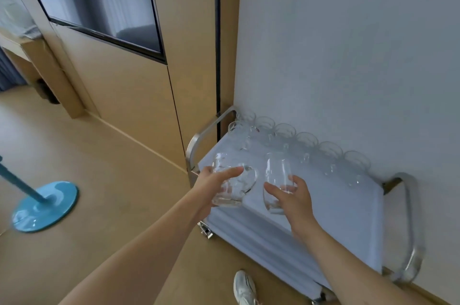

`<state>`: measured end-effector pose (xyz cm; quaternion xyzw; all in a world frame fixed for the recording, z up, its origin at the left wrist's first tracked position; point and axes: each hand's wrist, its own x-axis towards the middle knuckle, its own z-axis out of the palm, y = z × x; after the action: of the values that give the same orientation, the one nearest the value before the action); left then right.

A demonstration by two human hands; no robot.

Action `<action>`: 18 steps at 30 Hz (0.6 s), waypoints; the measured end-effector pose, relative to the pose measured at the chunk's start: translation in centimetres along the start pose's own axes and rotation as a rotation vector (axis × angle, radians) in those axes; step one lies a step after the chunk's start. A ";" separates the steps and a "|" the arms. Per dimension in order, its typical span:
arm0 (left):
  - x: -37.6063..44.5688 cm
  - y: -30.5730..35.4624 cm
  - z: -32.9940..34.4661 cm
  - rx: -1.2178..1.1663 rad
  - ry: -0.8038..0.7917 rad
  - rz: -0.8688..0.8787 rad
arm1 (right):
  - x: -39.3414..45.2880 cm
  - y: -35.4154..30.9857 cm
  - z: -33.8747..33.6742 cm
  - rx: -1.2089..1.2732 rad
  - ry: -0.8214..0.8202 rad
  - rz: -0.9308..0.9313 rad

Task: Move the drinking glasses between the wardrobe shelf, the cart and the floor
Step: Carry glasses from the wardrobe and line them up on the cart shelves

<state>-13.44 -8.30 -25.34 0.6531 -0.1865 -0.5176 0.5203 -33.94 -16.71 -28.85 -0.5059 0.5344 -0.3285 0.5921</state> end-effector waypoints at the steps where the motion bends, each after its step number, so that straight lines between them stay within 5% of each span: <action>1: 1.1 0.3 0.2 0.023 -0.005 0.011 | 0.6 0.0 0.0 -0.006 0.011 -0.005; 18: 16.0 4.2 5.1 0.553 -0.031 0.112 | 14.2 -0.4 -0.5 0.115 0.158 0.078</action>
<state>-10.32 -24.94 -29.05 0.7510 -0.3643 -0.4275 0.3473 -31.35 -30.20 -32.66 -0.4225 0.5790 -0.3740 0.5886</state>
